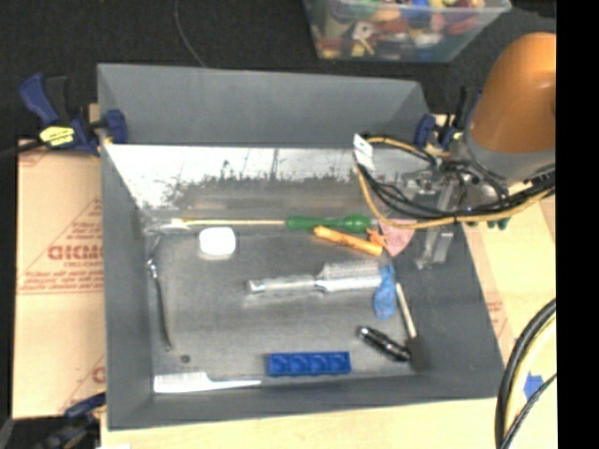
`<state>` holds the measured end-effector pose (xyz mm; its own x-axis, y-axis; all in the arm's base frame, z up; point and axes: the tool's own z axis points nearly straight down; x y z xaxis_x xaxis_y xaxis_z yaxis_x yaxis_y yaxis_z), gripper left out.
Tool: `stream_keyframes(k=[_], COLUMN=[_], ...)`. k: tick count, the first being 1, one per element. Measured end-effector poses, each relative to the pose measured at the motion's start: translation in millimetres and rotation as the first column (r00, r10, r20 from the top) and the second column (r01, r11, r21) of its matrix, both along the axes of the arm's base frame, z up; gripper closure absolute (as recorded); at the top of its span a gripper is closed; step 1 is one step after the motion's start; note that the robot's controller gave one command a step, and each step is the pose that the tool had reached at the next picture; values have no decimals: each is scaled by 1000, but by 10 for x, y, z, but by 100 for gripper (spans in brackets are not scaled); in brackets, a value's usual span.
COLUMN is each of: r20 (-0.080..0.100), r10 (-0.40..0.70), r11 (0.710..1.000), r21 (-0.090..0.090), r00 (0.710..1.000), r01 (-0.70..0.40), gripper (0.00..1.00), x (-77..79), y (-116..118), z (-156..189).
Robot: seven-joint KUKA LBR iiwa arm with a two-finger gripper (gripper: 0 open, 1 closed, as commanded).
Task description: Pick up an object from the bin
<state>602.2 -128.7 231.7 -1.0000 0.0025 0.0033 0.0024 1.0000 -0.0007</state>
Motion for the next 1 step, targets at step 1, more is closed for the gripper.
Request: stream_keyframes(k=[1], r20=[8], r10=[4], r11=[1000], r21=[-1], r00=[1000], r01=[-4], gripper=[0], x=[15], y=[7], z=[50])
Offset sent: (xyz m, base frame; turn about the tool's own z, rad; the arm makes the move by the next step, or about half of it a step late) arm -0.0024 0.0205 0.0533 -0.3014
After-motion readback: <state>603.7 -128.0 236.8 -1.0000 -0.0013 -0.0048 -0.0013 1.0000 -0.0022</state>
